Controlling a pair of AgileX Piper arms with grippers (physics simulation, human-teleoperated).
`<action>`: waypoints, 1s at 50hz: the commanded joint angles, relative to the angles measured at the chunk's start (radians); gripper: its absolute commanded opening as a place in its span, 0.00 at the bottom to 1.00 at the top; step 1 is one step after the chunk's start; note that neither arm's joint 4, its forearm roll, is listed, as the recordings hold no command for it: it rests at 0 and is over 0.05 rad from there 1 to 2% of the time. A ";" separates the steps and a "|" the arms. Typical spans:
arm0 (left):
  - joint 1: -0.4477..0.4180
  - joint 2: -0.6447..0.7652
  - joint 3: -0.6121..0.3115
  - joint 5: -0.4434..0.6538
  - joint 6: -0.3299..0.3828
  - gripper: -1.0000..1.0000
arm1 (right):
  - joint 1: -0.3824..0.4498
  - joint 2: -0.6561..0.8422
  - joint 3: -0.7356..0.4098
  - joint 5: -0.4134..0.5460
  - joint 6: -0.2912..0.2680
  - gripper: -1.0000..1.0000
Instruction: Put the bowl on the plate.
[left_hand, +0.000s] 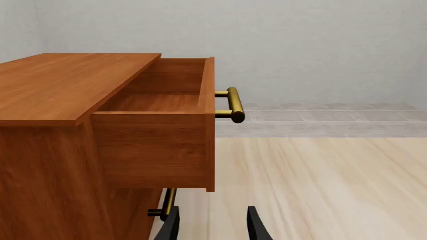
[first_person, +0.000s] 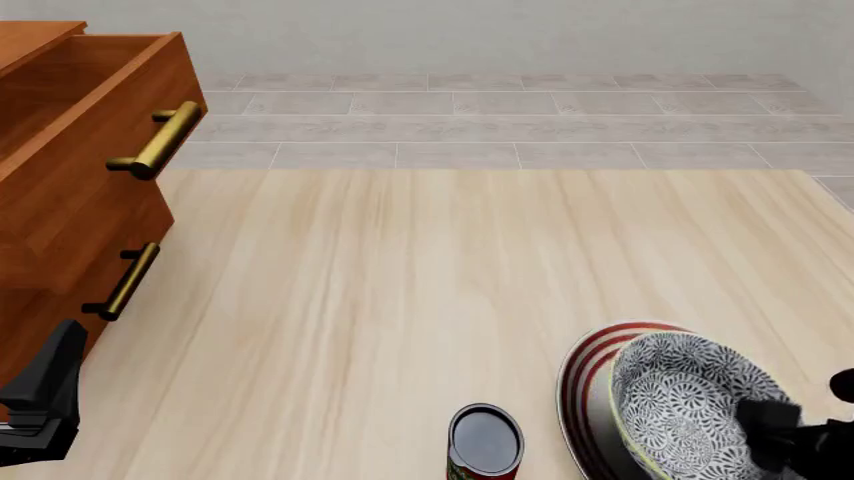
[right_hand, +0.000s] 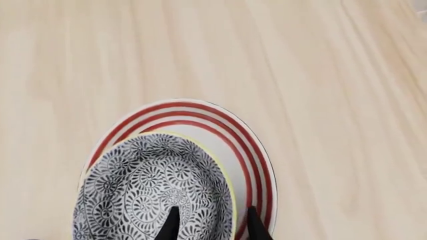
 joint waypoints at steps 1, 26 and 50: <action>0.000 0.000 0.000 0.000 0.000 1.00 | -0.025 -0.016 -0.045 0.040 -0.029 1.00; 0.000 0.000 0.000 0.000 0.000 1.00 | -0.025 -0.028 -0.169 0.120 -0.071 1.00; 0.000 0.000 0.000 0.000 0.000 1.00 | -0.030 -0.048 -0.268 0.186 -0.111 1.00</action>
